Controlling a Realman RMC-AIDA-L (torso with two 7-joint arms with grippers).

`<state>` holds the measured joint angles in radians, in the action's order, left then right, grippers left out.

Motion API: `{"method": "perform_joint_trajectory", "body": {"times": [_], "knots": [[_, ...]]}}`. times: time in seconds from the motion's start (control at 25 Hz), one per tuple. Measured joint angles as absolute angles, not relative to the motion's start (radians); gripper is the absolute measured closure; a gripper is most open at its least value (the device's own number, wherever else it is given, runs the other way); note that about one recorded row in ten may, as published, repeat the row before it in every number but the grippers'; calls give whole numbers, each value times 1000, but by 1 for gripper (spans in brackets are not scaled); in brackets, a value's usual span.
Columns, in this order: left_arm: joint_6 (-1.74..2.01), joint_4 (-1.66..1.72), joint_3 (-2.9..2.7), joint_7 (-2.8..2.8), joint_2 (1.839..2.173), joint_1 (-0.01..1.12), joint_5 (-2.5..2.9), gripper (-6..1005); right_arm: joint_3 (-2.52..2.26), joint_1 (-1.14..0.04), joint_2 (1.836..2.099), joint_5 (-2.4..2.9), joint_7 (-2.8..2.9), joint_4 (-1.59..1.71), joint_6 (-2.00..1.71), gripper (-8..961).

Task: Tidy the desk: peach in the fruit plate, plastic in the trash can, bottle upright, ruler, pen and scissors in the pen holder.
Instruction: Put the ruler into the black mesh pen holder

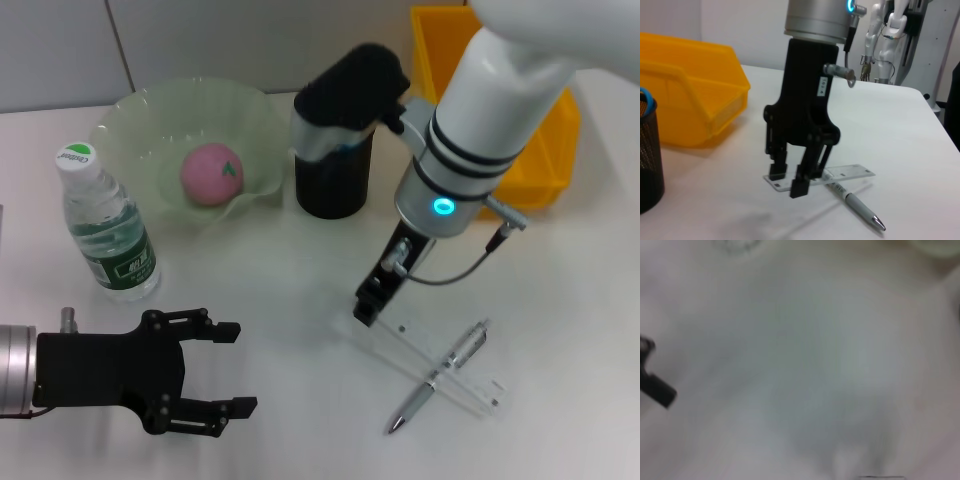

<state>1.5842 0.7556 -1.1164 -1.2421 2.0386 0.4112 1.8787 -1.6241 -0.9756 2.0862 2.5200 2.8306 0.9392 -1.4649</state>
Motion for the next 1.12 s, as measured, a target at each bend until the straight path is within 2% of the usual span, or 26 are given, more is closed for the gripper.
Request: {"method": "perform_joint_trajectory", "body": {"times": [0.48,1.12], "knots": [[1585,745,-1085,-1234,2047,412,1879,157,-1397,-947,2082,2482,2673,1015,-1469,565],[1579,731,-1071,-1233,2058,415,1877,157,-1008,-801,2077,2161,2165,1042,-1451,557]]}}
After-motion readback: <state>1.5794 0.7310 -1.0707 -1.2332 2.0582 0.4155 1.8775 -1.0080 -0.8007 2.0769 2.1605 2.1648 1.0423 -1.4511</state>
